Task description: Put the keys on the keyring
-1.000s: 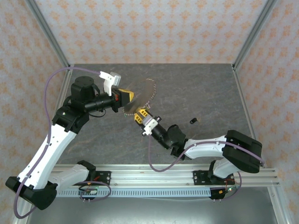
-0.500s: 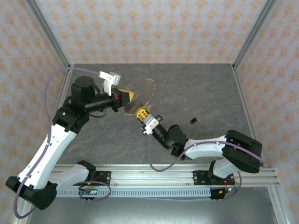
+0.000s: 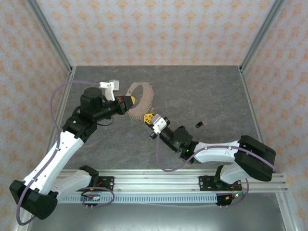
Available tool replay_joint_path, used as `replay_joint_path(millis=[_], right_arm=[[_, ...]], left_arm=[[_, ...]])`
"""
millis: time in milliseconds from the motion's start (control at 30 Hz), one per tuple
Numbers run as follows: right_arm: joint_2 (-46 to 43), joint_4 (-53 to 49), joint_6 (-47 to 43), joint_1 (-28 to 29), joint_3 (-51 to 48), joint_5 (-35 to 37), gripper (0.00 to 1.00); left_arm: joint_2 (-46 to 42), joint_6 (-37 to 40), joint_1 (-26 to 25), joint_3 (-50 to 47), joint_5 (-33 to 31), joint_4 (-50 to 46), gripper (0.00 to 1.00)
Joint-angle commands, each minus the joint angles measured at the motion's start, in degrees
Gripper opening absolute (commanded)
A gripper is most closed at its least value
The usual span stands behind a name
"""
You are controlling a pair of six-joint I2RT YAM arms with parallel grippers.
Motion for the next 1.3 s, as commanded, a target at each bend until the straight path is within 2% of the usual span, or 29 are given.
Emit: replay_joint_path(millis=[0, 67, 167, 267, 433, 500, 567, 633, 800, 933, 1067, 1267], right_arm=[[-2.7, -0.8, 5.5, -1.4, 1.6, -3.7, 0.00], [-2.9, -3.2, 6.6, -1.8, 1.8, -4.1, 0.00], [-3.1, -5.8, 9.2, -2.4, 1.5, -5.7, 0.00], [-2.4, -7.1, 12.0, -2.4, 0.8, -6.7, 0.00], [0.7, -5.7, 15.2, -2.4, -0.3, -5.9, 0.00], [1.7, -7.0, 15.8, -2.4, 0.3, -6.6, 0.00], [2.9, -8.2, 16.0, -2.4, 1.1, -7.2, 0.00], [4.2, -9.6, 16.1, -2.4, 2.2, -7.8, 0.00], [8.1, -11.2, 17.1, -2.5, 3.7, -10.1, 0.00], [10.3, -11.6, 19.4, -3.2, 4.3, -12.2, 0.00], [11.7, -12.5, 19.1, -3.4, 4.5, -12.4, 0.00], [9.1, -20.6, 12.3, -3.9, 4.7, -10.8, 0.00]], left_arm=[[-1.3, -7.2, 0.1, -4.6, -0.3, 2.7, 0.16], [-2.1, -7.8, 0.1, -6.8, -0.6, 2.2, 0.17], [-4.1, -8.5, 0.1, -10.8, -2.1, 2.0, 0.27], [-6.0, -10.6, 0.1, -16.4, -2.3, 4.6, 0.27], [-8.8, -14.3, 0.1, -24.8, -2.2, 7.7, 0.33], [-11.4, -14.6, 0.1, -27.7, -3.7, 6.7, 0.44], [-13.8, -14.5, 0.1, -30.4, -4.5, 6.0, 0.46], [-15.6, -15.0, 0.1, -33.3, -5.0, 6.0, 0.52], [-18.3, -15.6, 0.1, -38.5, -4.3, 6.0, 0.56], [-20.5, -13.0, 0.1, -39.7, -5.9, 1.4, 0.70], [-23.3, -10.7, 0.1, -40.0, -7.1, -4.1, 0.80], [-29.7, -7.6, 0.1, -39.6, -9.9, -11.2, 0.81]])
